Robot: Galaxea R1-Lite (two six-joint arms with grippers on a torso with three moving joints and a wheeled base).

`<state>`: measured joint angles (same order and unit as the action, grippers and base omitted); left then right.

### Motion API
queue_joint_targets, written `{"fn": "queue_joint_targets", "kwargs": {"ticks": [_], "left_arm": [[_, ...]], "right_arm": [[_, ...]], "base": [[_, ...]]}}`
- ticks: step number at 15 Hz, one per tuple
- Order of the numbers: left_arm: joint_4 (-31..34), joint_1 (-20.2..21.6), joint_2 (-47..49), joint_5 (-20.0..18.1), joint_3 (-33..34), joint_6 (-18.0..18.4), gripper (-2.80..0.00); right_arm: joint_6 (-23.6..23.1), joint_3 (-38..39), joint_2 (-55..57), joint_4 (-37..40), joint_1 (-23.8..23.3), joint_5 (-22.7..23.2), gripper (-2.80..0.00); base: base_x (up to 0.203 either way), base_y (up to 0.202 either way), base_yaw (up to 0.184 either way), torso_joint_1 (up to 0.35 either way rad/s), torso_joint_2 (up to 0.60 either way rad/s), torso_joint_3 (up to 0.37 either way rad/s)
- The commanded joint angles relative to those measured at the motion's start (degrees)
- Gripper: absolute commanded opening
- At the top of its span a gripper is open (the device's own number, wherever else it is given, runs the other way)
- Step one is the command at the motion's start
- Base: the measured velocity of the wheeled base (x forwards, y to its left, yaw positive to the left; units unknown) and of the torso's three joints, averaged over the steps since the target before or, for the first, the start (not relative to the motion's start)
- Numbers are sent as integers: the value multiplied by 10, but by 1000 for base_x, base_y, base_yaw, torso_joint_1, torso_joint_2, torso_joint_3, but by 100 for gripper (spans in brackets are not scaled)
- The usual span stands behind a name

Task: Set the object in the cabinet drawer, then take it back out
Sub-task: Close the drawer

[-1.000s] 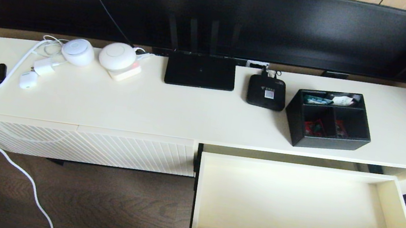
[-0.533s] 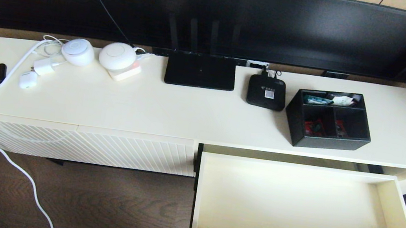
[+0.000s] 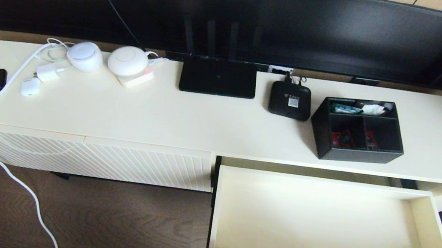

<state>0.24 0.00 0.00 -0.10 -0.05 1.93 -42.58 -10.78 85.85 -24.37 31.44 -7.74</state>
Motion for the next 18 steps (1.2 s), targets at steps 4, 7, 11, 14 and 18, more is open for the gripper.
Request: {"fn": "queue_joint_targets", "kwargs": {"ticks": [4,7,11,14,18], "left_arm": [[0,0,1,0,0,0,-280],[0,0,1,0,0,0,-280],[0,0,0,0,0,0,-280],[-1,0,0,0,0,0,-280],[0,0,0,0,0,0,-280]], "right_arm": [[-3,-23,80,-85,-3,-13,-280],[-3,-41,100,-127,-9,-45,-280],[-3,-71,100,-154,-16,-55,-280],[-3,-98,103,-176,-24,-67,-280],[-3,-107,127,-207,-38,-72,-280]], "base": [[0,0,0,0,0,0],[0,0,0,0,0,0],[0,0,0,0,0,0],[0,0,0,0,0,0],[0,0,0,0,0,0]]}}
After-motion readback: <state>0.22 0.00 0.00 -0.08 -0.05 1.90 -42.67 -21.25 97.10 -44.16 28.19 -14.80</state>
